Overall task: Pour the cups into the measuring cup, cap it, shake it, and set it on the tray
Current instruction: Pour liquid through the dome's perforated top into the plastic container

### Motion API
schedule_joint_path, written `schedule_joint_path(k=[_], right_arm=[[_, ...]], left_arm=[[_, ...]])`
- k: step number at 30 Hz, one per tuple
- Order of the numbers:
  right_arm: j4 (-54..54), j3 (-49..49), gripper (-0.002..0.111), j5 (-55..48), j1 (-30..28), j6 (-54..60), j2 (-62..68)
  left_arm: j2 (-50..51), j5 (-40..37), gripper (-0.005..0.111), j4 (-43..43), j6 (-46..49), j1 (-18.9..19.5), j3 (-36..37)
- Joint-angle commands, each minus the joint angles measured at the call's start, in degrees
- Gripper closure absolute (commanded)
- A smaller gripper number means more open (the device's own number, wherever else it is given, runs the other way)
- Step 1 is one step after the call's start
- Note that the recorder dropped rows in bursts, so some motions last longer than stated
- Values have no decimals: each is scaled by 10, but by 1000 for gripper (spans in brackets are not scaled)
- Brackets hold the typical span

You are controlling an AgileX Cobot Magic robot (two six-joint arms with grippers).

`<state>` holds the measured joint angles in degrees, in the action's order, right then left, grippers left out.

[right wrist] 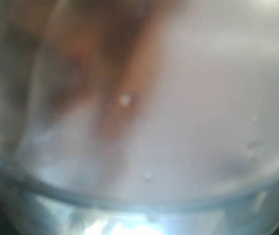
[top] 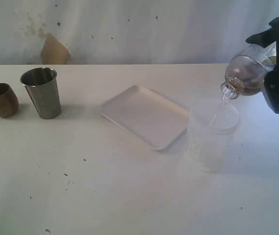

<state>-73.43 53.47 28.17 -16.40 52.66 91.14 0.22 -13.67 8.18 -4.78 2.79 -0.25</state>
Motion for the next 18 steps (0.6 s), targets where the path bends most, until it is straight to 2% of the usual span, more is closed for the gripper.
schedule_joint_path(k=[1,18], right_arm=[[12,7,108,32,0,-1,-10],[12,7,108,25,0,-4,-10]], left_arm=[[-2,1,107,-4,-1,-1,3],[-2,1,107,-4,-1,-1,3]])
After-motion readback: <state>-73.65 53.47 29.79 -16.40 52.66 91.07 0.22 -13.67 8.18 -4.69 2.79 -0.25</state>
